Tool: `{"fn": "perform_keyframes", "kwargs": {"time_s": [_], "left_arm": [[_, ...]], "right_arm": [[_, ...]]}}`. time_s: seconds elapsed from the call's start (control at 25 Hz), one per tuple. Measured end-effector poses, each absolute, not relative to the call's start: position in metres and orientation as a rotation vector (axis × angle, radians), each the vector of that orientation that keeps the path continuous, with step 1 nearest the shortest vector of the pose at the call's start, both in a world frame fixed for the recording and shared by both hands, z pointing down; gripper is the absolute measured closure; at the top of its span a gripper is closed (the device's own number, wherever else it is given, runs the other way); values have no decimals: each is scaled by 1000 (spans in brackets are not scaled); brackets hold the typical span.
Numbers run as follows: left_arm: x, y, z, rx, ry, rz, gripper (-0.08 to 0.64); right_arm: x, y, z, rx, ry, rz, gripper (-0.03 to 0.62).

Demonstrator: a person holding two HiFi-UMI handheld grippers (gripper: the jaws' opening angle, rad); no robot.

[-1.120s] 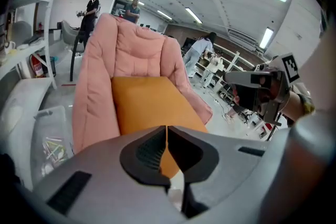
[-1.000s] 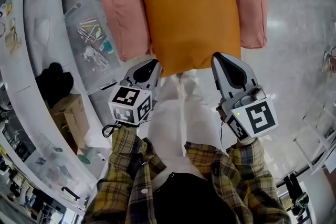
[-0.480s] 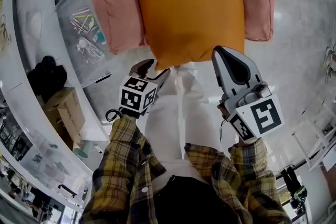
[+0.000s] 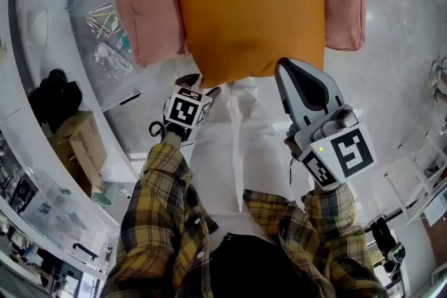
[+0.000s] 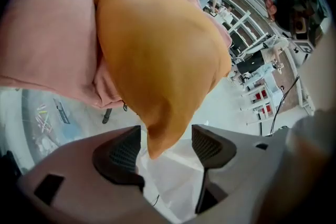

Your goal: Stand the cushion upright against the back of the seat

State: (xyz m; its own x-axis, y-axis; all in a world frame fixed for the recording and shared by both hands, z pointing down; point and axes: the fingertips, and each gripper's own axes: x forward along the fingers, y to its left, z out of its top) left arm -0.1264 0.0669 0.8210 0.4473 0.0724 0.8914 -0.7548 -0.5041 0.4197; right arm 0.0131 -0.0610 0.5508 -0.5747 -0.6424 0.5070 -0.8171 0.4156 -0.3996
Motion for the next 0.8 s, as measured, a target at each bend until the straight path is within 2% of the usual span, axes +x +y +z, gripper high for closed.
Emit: {"fn": "perform_keyframes", "kwargs": {"time_s": [0.24,0.52,0.8], "left_arm": [[-124,73,841,1735,-637,1160,270],[-117,69,838,1710,-688,1145,414],[-116,71,817,1701,-666,1117,477]], "right_arm": [[12,-60,555,1260,-2413,922,572],[7,-63,558,1265,-2415,943,572],[7,-57,555,1231,-2416,940,572]]}}
